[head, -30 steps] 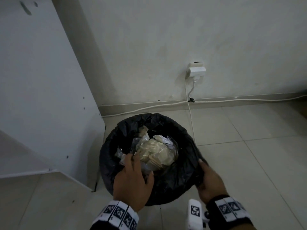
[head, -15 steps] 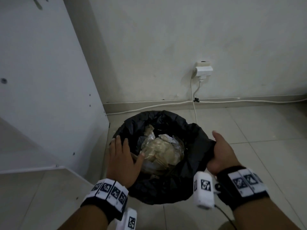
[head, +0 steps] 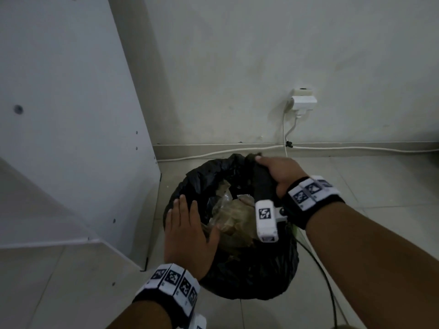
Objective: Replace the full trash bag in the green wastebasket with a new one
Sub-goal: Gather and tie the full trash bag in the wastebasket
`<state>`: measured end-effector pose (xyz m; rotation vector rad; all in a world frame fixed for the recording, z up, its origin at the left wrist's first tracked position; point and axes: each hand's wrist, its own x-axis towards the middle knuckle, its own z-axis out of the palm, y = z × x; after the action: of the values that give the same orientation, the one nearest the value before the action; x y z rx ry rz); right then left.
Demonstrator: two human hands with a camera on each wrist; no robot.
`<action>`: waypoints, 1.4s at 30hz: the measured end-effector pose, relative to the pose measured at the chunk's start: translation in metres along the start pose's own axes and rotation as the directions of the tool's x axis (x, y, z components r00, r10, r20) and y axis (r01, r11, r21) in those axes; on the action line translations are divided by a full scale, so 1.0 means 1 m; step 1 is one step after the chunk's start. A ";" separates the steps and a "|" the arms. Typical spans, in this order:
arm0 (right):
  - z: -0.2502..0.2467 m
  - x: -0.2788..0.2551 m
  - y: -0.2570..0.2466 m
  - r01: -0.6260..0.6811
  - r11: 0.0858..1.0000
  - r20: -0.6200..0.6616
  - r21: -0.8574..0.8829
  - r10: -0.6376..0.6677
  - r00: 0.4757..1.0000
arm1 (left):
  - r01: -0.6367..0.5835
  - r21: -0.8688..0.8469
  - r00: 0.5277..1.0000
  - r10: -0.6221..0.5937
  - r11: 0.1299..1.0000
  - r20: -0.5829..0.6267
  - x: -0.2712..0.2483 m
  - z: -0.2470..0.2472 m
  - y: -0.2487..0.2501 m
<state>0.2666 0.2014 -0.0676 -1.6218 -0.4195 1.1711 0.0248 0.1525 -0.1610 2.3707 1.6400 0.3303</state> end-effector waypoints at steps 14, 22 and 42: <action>0.027 -0.078 0.034 0.705 0.553 0.622 -0.444 -0.377 0.687 | -0.255 -0.494 0.966 0.192 0.831 -0.175 0.026 -0.037 -0.008; -0.028 -0.109 0.011 0.816 0.336 0.754 -0.471 -0.326 0.570 | -0.538 -0.345 0.801 0.594 0.769 0.075 0.036 -0.077 0.009; -0.068 -0.103 0.029 0.908 0.042 0.847 -0.416 -0.345 0.404 | -0.475 0.086 0.876 0.480 0.875 -0.045 -0.010 -0.084 0.013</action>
<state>0.2686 0.0764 -0.0449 -1.4034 -2.3334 0.5047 0.0063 0.1442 -0.0780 2.8314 1.0748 0.4442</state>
